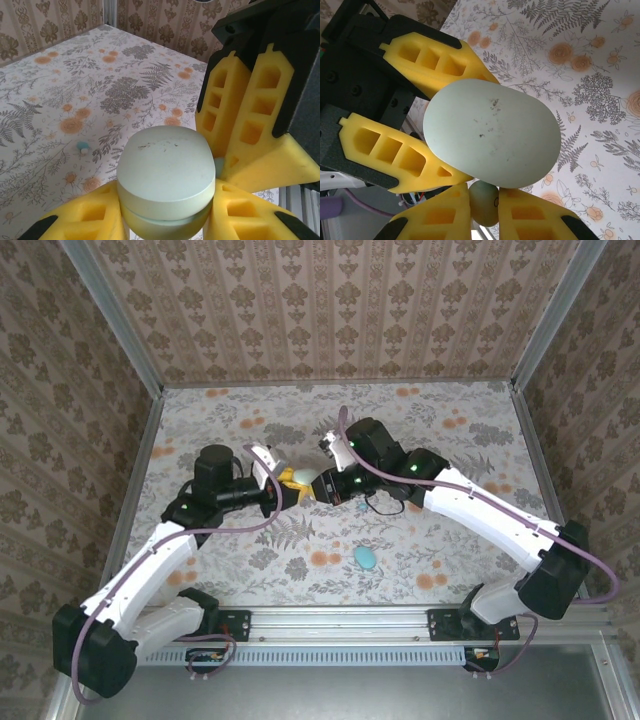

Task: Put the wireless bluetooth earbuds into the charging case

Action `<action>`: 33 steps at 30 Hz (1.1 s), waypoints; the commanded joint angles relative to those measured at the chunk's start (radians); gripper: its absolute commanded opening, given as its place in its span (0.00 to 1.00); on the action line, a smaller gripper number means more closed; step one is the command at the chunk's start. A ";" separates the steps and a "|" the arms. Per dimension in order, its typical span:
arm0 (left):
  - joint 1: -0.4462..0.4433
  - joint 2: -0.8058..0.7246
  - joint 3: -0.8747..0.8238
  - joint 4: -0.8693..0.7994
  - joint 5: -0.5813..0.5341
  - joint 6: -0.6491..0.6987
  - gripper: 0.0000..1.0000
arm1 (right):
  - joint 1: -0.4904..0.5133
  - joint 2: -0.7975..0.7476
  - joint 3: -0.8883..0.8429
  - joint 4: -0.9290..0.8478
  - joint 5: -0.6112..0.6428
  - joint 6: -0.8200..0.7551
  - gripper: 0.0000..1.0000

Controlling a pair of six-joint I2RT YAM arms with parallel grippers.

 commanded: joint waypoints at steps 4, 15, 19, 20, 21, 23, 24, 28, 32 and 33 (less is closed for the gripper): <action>-0.033 -0.030 0.013 0.020 0.046 0.035 0.01 | -0.009 0.017 0.076 0.027 0.069 0.008 0.15; -0.039 -0.026 0.007 0.018 0.042 0.057 0.01 | -0.039 0.008 0.110 0.018 0.095 0.025 0.15; -0.041 -0.021 0.008 0.019 0.047 0.058 0.00 | -0.041 0.011 0.115 -0.008 0.094 0.027 0.15; -0.042 -0.020 0.009 0.022 0.049 0.057 0.00 | -0.041 0.014 0.116 -0.007 0.094 0.027 0.15; -0.042 -0.020 0.010 0.023 0.050 0.057 0.00 | -0.042 0.020 0.116 -0.004 0.093 0.027 0.15; -0.044 -0.020 0.010 0.025 0.048 0.056 0.00 | -0.041 0.027 0.122 -0.004 0.084 0.029 0.15; -0.044 -0.021 0.012 0.023 0.046 0.054 0.00 | -0.040 0.031 0.124 -0.004 0.077 0.030 0.15; -0.044 -0.021 0.011 0.015 0.039 0.054 0.00 | -0.034 0.039 0.127 -0.008 0.058 0.042 0.15; -0.044 -0.021 0.002 0.034 0.036 0.046 0.00 | -0.011 0.037 0.113 0.007 0.064 0.057 0.15; -0.044 -0.020 -0.001 0.041 0.038 0.043 0.00 | -0.004 0.036 0.110 0.008 0.067 0.061 0.15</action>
